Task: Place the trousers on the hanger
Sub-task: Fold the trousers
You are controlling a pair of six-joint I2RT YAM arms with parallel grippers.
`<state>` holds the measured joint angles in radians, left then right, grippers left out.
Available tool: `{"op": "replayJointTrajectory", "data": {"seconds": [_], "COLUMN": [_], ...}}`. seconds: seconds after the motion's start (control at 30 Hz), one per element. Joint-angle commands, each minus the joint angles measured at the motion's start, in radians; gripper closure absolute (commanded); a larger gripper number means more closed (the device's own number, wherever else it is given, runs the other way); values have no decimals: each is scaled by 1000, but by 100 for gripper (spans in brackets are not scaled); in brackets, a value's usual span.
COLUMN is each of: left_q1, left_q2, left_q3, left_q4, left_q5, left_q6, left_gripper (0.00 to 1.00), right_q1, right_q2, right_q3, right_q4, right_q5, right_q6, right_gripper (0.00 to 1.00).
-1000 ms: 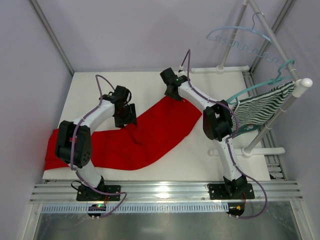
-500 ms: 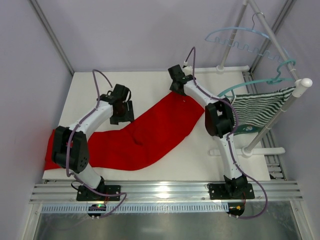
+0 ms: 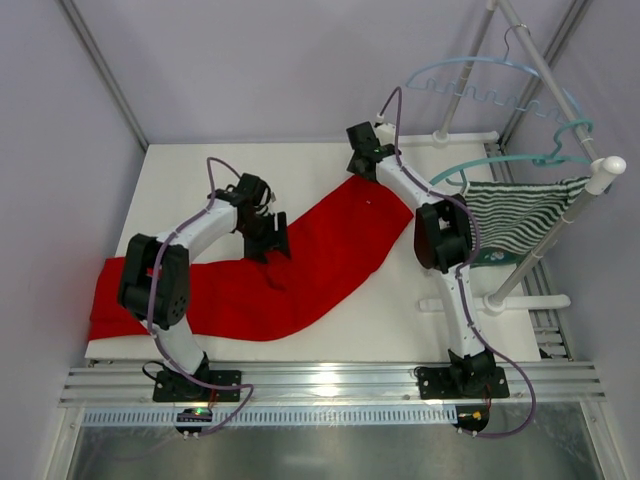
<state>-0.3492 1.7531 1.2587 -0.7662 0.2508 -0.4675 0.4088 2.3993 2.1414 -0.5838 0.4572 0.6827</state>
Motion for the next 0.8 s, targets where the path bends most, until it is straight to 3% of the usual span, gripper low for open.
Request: {"op": "replayJointTrajectory", "data": {"seconds": [0.0,0.23,0.4,0.53,0.57,0.67,0.77], "left_q1": [-10,-11,-13,-11,-11,-13,-13], "left_q2": [11,72,95,98,98,103,106], "left_q3": [8,33,27,33,36,36,34], "left_q4": [65,31,39,38,38,35,31], "left_q5": [146,156,168,159,157,148,142], "left_q6": [-20,-11,-13,-13,-13,-11,-13], "left_gripper": [31,36,50,70,81,100,100], "right_q1": [-30,-50,-56,-57,-57,-61,-61], "right_q2": [40,84,87,92,92,84,61], "right_q3": [61,112,112,109,110,91,54], "right_q4": [22,22,50,61,61,94,145], "right_q5": [0,-28,-40,-52,-63,-162,-233], "right_q6": [-18,-38,-48,-51,-57,-138,-202], "right_gripper": [43,48,54,60,59,48,43]}}
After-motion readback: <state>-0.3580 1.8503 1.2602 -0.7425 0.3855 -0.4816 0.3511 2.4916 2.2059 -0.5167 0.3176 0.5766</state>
